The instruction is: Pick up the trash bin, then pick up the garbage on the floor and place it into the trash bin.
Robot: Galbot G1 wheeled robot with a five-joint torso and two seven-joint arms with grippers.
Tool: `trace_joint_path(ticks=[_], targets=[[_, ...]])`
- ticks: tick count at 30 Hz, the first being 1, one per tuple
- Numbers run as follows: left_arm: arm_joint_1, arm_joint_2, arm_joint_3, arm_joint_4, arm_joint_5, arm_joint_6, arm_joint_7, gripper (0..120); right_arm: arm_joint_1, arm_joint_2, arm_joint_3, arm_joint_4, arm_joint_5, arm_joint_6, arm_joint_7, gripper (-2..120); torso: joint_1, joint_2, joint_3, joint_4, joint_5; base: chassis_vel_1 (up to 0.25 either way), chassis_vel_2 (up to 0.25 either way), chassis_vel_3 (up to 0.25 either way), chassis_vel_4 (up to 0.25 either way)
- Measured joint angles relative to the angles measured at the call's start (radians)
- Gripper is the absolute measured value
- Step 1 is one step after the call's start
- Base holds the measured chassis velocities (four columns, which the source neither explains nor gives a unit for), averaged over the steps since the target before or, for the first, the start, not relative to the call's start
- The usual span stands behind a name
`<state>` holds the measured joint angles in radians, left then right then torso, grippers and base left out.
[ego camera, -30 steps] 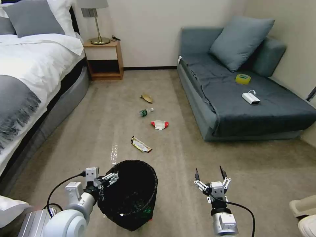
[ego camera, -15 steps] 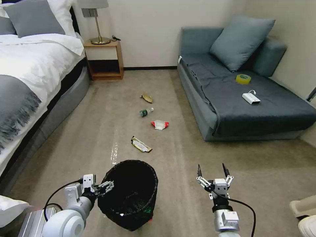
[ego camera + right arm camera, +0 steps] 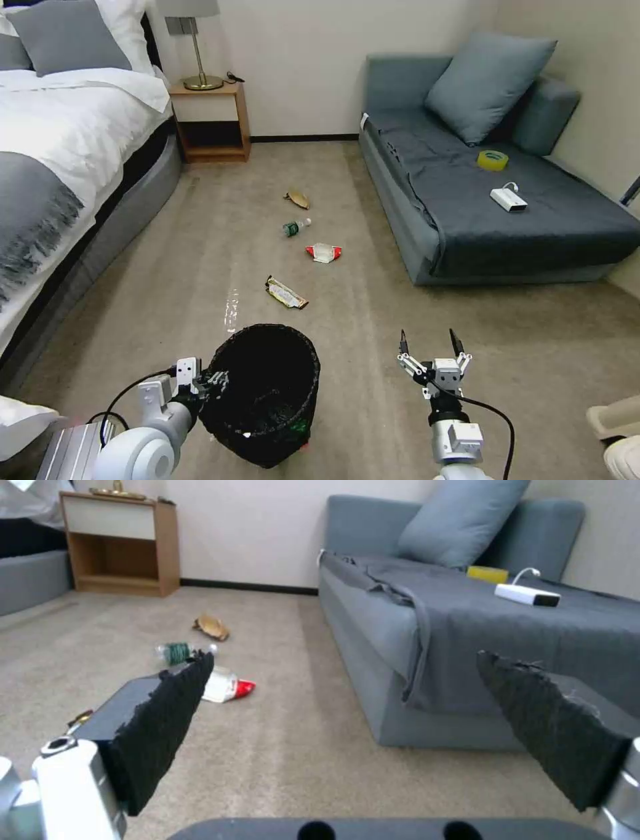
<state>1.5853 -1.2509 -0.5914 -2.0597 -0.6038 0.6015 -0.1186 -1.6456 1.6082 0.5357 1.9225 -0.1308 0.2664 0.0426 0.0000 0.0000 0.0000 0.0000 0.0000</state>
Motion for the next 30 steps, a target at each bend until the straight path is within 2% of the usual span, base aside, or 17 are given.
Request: trace_joint_path(ticks=[7,16,19,20,23,26,28,30], targets=[[0.009,-0.001,-0.008,0.003,0.004,-0.016,0.031,7,-0.001,0.000,0.002,0.000,0.000,0.000,0.000,100,0.000,0.000,0.000,0.0000,0.0000,0.000,0.000,0.000,0.000],[0.035,-0.011,-0.036,0.020,0.032,-0.082,0.086,7,-0.005,0.000,0.000,0.000,-0.006,0.004,0.000,100,0.000,0.000,0.000,0.0000,0.0000,0.000,0.000,0.000,0.000],[0.044,-0.021,-0.056,0.029,0.051,-0.141,0.125,7,-0.005,0.000,-0.001,0.000,-0.012,0.006,0.000,100,0.000,0.000,0.000,0.0000,-0.0001,0.000,0.000,0.000,0.000],[0.044,-0.021,-0.056,0.029,0.051,-0.141,0.125,7,-0.005,0.000,-0.001,0.000,-0.012,0.006,0.000,100,0.000,0.000,0.000,0.0000,-0.0001,0.000,0.000,0.000,0.000],[0.049,-0.039,-0.089,0.028,0.063,-0.200,0.155,7,-0.005,0.000,-0.003,-0.001,-0.016,0.008,0.000,100,0.000,0.000,0.000,0.0000,-0.0001,0.000,0.000,0.000,0.000],[0.053,-0.047,-0.105,0.029,0.069,-0.234,0.167,7,-0.004,0.000,-0.003,-0.002,-0.018,0.008,0.000,100,0.000,0.000,0.000,0.0000,0.0000,0.000,0.000,0.000,0.000],[0.063,-0.063,-0.139,0.030,0.075,-0.283,0.196,7,-0.003,0.000,-0.004,-0.005,-0.022,0.008,0.001,100,0.000,0.000,0.000,0.0001,0.0000,0.000,0.000,0.000,0.000],[0.068,-0.070,-0.154,0.029,0.081,-0.302,0.213,7,-0.003,0.000,-0.006,-0.009,-0.028,0.009,0.004,100,0.000,0.000,0.000,0.0000,0.0000,0.000,0.000,0.000,0.000]])
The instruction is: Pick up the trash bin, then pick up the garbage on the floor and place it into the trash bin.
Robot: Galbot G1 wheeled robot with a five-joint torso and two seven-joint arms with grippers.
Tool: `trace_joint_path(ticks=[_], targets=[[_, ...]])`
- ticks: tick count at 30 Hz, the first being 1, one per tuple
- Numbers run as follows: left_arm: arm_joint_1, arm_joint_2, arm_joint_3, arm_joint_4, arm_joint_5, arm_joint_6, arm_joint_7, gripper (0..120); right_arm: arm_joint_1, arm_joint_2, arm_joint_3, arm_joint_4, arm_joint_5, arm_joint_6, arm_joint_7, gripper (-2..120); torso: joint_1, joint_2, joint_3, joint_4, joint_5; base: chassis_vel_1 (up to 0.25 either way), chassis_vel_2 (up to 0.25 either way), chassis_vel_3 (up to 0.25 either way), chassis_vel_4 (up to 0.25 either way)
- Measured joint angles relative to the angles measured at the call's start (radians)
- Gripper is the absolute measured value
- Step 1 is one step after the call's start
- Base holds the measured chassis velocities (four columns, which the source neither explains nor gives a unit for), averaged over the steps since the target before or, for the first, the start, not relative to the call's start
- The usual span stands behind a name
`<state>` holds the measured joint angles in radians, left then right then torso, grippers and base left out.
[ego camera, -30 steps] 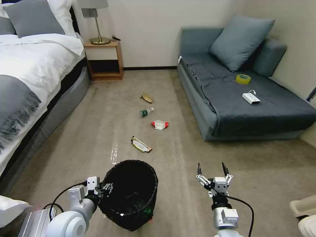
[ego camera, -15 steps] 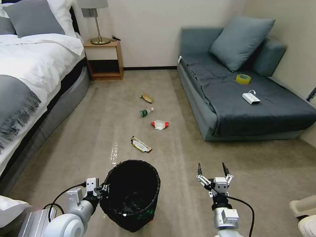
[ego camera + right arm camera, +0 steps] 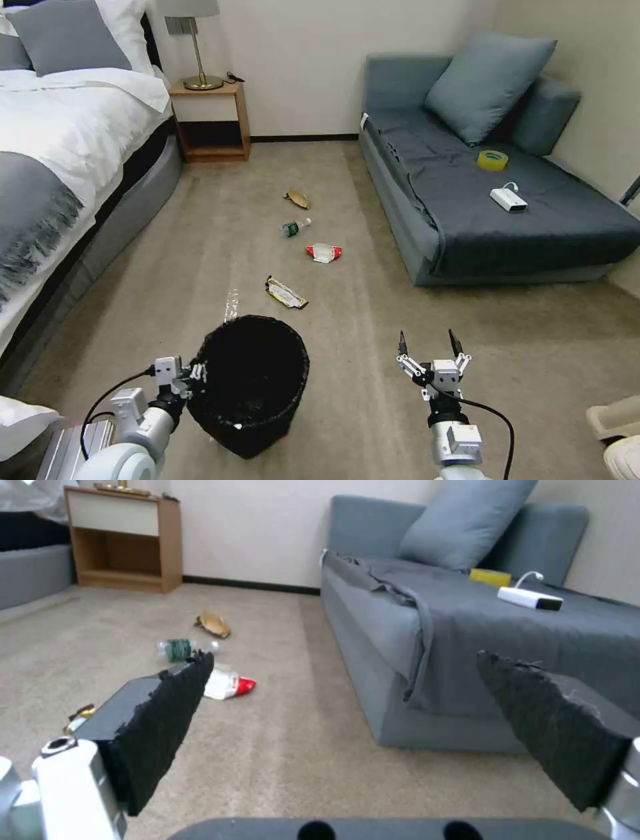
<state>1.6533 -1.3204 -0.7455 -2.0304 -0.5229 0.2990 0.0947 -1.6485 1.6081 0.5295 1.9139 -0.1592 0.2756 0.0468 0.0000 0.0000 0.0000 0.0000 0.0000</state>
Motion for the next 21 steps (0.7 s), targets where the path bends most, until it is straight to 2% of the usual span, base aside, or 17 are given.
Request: trace_joint_path(ticks=[5,12,16,21], targets=[[0.012,-0.009,-0.028,-0.010,-0.001,-0.034,0.045,7,0.001,0.000,-0.005,-0.007,-0.012,0.003,0.005,100,0.000,0.000,0.000,0.0001,0.0000,0.000,0.000,0.000,0.000],[0.015,-0.020,-0.031,-0.020,-0.014,-0.049,0.078,7,-0.027,0.000,-0.005,0.006,-0.026,0.003,-0.010,100,0.000,0.000,0.000,-0.0002,0.0000,0.000,0.000,0.000,0.000],[0.020,-0.039,-0.035,-0.026,-0.037,-0.059,0.105,7,-0.033,0.000,-0.016,0.025,-0.024,-0.009,-0.028,100,0.000,0.000,0.000,0.0000,0.0000,0.000,0.000,0.000,0.000],[0.017,-0.043,-0.037,-0.025,-0.041,-0.059,0.107,7,-0.033,0.000,-0.016,0.030,-0.016,-0.014,-0.039,100,0.000,0.000,0.000,0.0000,0.0000,0.000,0.000,0.000,0.000]])
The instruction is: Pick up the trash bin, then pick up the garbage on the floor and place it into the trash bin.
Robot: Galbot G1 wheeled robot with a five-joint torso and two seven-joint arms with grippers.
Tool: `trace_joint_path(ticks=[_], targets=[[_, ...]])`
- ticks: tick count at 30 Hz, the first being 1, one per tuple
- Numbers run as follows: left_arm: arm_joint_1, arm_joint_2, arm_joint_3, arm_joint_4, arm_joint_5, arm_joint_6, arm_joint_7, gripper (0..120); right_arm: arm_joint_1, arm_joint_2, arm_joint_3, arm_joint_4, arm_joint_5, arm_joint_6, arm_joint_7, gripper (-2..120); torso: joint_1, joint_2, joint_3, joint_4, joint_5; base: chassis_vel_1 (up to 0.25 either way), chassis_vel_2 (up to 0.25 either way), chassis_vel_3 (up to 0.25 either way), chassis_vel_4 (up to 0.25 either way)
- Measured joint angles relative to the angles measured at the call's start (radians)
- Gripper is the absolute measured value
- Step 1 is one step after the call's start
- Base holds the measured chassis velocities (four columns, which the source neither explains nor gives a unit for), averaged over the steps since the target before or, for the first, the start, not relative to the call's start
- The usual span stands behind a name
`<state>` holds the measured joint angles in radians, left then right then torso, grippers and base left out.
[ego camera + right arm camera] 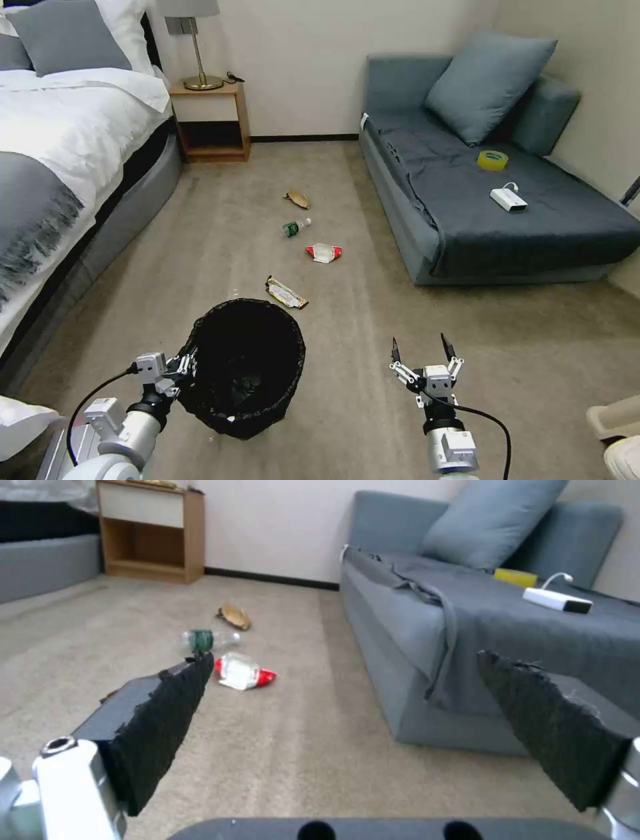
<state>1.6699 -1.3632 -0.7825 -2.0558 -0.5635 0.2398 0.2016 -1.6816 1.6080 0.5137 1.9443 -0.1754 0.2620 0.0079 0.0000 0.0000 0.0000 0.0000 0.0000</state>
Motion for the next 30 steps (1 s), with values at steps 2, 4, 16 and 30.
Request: trace_joint_path(ticks=[2,4,16,30], targets=[[-0.004,-0.001,-0.005,0.003,-0.008,0.000,0.003,7,0.000,0.000,0.001,0.001,0.008,0.001,-0.018,100,0.000,0.000,0.000,0.0000,0.0000,0.000,0.000,0.000,0.000],[-0.006,-0.001,-0.007,0.003,-0.011,0.000,0.005,7,0.000,0.000,0.002,0.001,0.007,0.003,-0.022,100,0.000,0.000,0.000,0.0000,0.0000,0.000,0.000,0.000,0.000],[-0.030,0.003,-0.007,0.002,-0.018,0.005,0.006,7,-0.002,0.000,0.004,0.016,0.024,-0.021,-0.071,100,0.000,0.000,0.000,0.0000,0.0000,0.000,0.000,0.000,0.000],[-0.056,0.024,-0.007,0.001,-0.040,0.008,0.004,7,0.002,-0.056,0.005,0.078,0.136,-0.123,-0.086,100,0.000,0.000,0.000,0.0000,0.0001,0.000,0.000,0.000,0.000]])
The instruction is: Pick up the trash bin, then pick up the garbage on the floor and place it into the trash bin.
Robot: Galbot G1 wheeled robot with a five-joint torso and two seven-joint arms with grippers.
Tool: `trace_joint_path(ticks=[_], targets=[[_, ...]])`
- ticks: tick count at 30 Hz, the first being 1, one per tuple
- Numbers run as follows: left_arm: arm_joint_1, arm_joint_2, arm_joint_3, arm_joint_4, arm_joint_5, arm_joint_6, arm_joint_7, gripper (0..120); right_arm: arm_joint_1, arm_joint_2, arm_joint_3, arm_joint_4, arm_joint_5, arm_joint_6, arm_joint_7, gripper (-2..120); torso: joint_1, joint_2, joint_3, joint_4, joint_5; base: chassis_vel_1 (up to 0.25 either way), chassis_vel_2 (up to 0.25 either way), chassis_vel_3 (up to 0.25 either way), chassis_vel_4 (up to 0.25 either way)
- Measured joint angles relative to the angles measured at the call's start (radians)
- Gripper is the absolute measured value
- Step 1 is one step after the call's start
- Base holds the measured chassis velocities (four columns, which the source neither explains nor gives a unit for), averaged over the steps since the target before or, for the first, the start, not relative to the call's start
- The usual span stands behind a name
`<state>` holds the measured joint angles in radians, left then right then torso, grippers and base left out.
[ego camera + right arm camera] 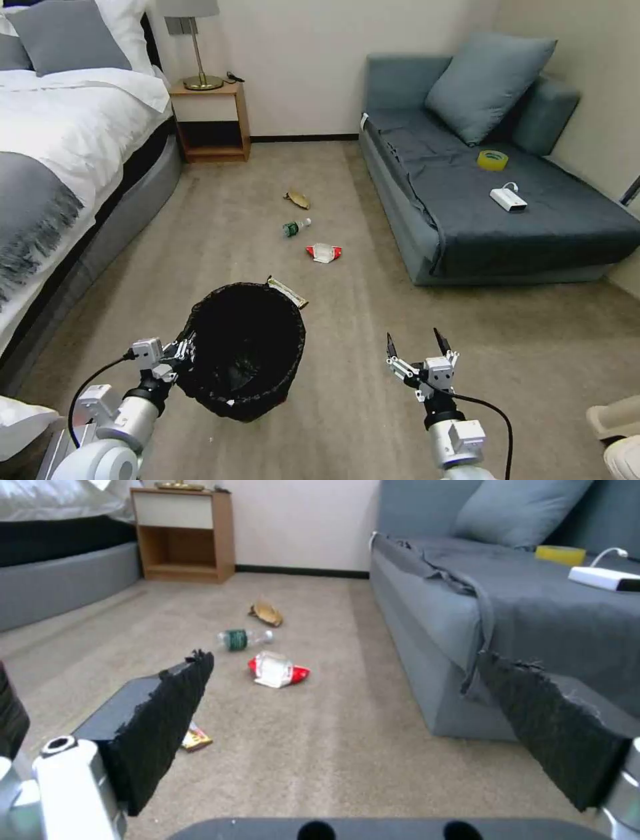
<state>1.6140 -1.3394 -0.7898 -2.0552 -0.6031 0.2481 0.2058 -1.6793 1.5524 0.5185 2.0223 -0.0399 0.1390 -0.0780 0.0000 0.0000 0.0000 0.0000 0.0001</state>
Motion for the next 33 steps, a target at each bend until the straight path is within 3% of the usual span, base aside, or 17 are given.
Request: trace_joint_path(ticks=[10,33], targets=[[-0.023,0.009,-0.002,0.008,-0.016,0.008,-0.005,7,0.003,-0.061,0.006,0.028,0.074,-0.065,-0.004,100,0.000,0.000,0.000,0.0000,-0.0001,0.000,0.000,0.000,0.000],[-0.029,0.000,-0.018,0.018,-0.021,0.011,-0.019,7,0.001,-0.056,-0.003,0.021,0.060,-0.075,-0.033,100,0.000,0.000,0.000,0.0000,-0.0001,0.000,0.000,0.000,0.000]])
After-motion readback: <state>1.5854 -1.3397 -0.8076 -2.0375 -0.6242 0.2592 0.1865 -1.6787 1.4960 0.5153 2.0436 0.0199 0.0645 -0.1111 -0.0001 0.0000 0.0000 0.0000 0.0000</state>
